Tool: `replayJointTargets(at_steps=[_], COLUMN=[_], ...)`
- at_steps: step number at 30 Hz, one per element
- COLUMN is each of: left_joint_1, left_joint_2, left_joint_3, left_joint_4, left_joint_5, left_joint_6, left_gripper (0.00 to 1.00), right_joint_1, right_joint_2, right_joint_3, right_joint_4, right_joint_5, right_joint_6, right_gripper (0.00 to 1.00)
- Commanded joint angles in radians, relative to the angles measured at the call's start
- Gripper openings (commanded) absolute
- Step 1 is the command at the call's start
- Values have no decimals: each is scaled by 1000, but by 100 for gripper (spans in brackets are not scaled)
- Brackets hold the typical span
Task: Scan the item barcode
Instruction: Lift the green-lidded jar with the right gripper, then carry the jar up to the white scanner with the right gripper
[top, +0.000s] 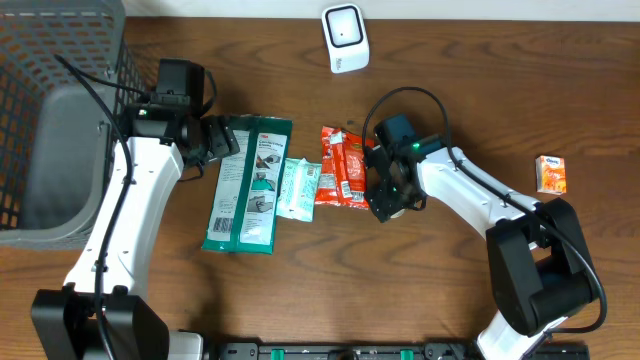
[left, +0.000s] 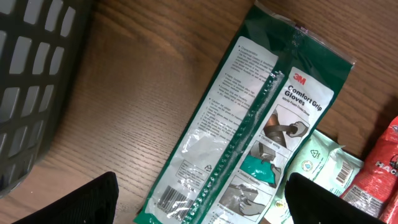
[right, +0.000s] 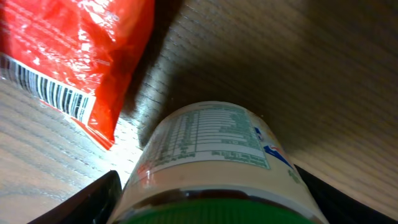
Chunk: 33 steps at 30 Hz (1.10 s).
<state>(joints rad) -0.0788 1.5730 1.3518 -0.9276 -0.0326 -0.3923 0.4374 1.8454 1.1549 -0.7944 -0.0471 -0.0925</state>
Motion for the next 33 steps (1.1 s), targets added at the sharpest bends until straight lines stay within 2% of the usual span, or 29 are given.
replayJointTargets(at_steps=[1, 5, 13, 18, 22, 25, 29, 31, 33], left_joint_1=[4, 4, 4, 4, 4, 4, 4, 4, 4], left_joint_2=[-4, -4, -4, -4, -4, -4, -4, -4, -4], left_joint_3=[17, 17, 17, 17, 17, 17, 17, 17, 17], left_joint_4=[-3, -3, -3, -3, -3, -3, -3, -3, -3], left_joint_5=[-13, -13, -13, -13, -13, -13, -13, -13, -13], left_joint_6=[5, 6, 5, 5, 5, 5, 5, 5, 5], left_gripper=[86, 86, 86, 86, 86, 86, 86, 86, 86], right_joint_1=[10, 10, 10, 9, 9, 8, 7, 6, 7], right_joint_2=[8, 8, 7, -19, -57, -84, -89, -89, -89], right_joint_3=[-7, -7, -3, 65, 160, 247, 454, 557, 663], right_joint_4=[4, 5, -10, -79, -164, -234, -399, -451, -485], right_joint_5=[39, 39, 39, 41, 42, 40, 39, 39, 38], right_joint_6=[-10, -9, 11, 45, 68, 134, 193, 206, 212], right_gripper=[80, 78, 63, 54, 48, 49, 49, 45, 38])
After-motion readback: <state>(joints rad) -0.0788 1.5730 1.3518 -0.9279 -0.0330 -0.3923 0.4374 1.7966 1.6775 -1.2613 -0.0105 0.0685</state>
